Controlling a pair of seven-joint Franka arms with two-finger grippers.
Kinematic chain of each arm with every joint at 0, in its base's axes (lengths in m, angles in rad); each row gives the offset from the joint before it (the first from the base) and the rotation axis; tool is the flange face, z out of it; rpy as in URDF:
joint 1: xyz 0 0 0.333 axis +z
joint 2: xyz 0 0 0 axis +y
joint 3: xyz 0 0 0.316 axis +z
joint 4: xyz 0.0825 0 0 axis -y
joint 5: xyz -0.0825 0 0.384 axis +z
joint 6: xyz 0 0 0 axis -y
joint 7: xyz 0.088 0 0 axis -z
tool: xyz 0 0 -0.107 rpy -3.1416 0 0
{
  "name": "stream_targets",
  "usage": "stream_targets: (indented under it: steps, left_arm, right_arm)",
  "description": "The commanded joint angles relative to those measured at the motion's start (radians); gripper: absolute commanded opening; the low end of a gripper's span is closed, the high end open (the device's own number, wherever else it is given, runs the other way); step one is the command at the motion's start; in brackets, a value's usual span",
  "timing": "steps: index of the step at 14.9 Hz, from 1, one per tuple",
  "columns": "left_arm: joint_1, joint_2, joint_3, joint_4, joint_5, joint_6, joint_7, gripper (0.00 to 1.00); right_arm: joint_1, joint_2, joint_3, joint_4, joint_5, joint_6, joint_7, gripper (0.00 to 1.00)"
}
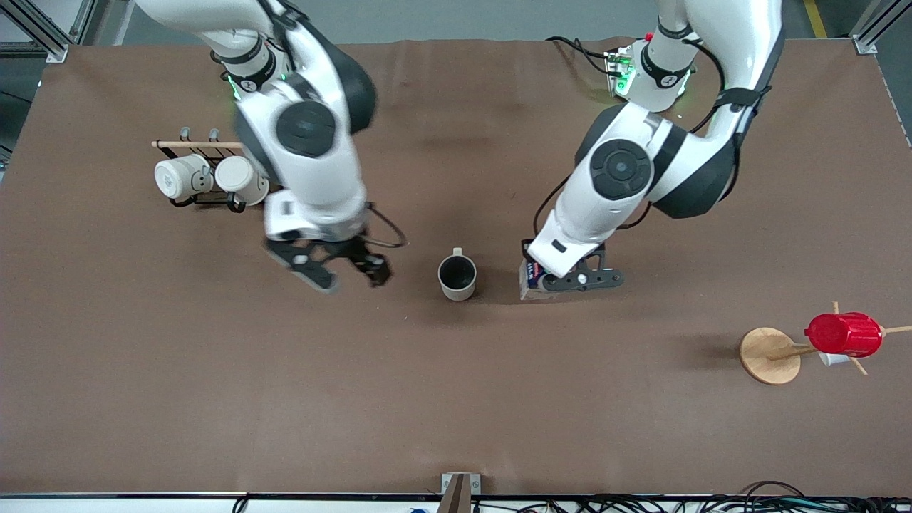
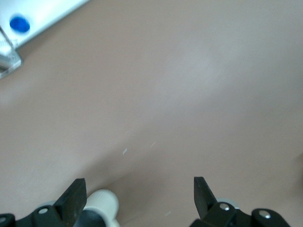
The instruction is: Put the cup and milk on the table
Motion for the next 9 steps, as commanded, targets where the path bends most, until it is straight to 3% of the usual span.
stream_targets:
  steps: [1,3,6,9]
  left_arm:
    - [-0.061,0.101,0.010,0.122,0.048,-0.021,-0.096,0.40]
    - [-0.098,0.136,0.011,0.143,0.070,-0.021,-0.166,0.40]
    - [-0.113,0.168,0.011,0.162,0.076,-0.010,-0.193,0.40]
    - [-0.143,0.192,0.013,0.179,0.079,-0.009,-0.205,0.41]
  right_arm:
    - [-0.155,-0.118,0.026,-0.058,0.027,-0.047,-0.241,1.00]
    - [-0.235,-0.174,0.005,-0.058,0.094,-0.102,-0.467,1.00]
    - [-0.224,-0.253,-0.205,-0.060,0.208,-0.177,-0.764,1.00]
    - [-0.223,-0.306,-0.356,-0.060,0.270,-0.260,-1.017,1.00]
